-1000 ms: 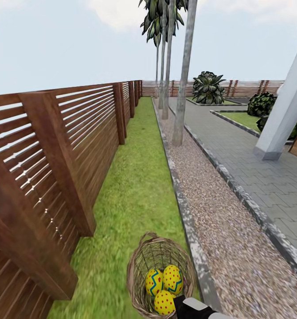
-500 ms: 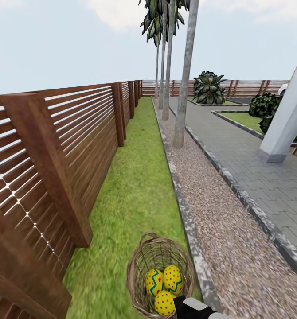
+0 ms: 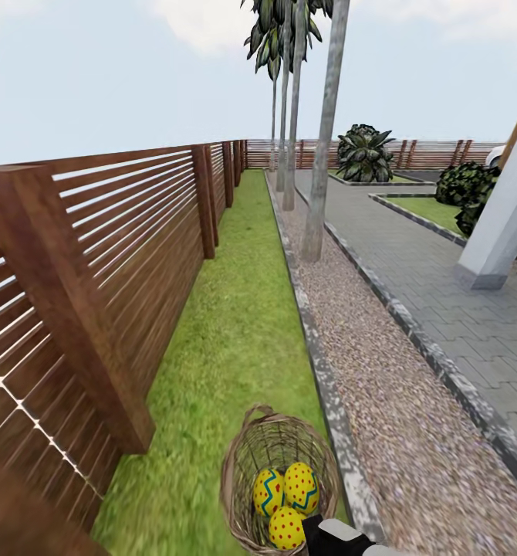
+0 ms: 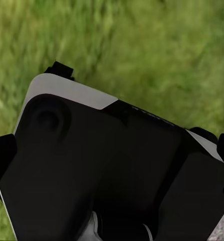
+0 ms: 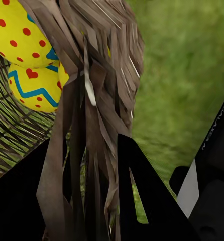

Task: Take the three Easter eggs out of the wicker basket on the lawn in the garden, then place them on the lawn next to a single tree (choose any tree) so that all three eggs are next to the same tree and none are left in the basket.

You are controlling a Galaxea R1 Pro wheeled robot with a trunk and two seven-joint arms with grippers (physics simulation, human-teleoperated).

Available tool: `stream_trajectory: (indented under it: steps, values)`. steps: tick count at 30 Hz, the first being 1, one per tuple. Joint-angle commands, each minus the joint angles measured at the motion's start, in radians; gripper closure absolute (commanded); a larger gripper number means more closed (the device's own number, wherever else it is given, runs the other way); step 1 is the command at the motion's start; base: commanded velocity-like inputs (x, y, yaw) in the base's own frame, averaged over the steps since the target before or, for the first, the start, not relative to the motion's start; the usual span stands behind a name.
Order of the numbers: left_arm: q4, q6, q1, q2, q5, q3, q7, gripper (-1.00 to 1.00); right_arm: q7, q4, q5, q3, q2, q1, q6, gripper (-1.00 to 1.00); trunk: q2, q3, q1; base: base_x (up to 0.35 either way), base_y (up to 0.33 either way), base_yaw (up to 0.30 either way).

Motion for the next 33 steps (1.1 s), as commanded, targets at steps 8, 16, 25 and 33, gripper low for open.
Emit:
stream_trajectory:
  steps: [8,16,25,33]
  values:
    - [0.002,0.002,-0.001,0.0,0.011,0.001,-0.003,-1.0,-0.001,0.001,-0.005,0.003,0.0,-0.001,-0.006,1.0,-0.002,-0.002,0.001,0.325,0.0,0.0]
    - [0.002,0.002,-0.001,0.0,0.011,0.001,-0.003,-1.0,-0.002,0.001,-0.005,0.004,0.0,-0.001,-0.006,1.0,-0.002,-0.002,0.001,0.325,0.0,0.0]
    - [0.002,0.002,-0.001,0.0,0.011,0.001,-0.003,-1.0,-0.002,0.001,-0.005,0.003,0.0,-0.001,-0.006,1.0,-0.002,-0.002,0.001,0.325,0.0,0.0]
    - [0.002,0.002,-0.001,0.0,0.011,0.001,-0.003,-1.0,-0.002,0.001,-0.005,0.004,0.0,-0.001,-0.006,1.0,-0.002,-0.002,0.001,0.325,0.0,0.0]
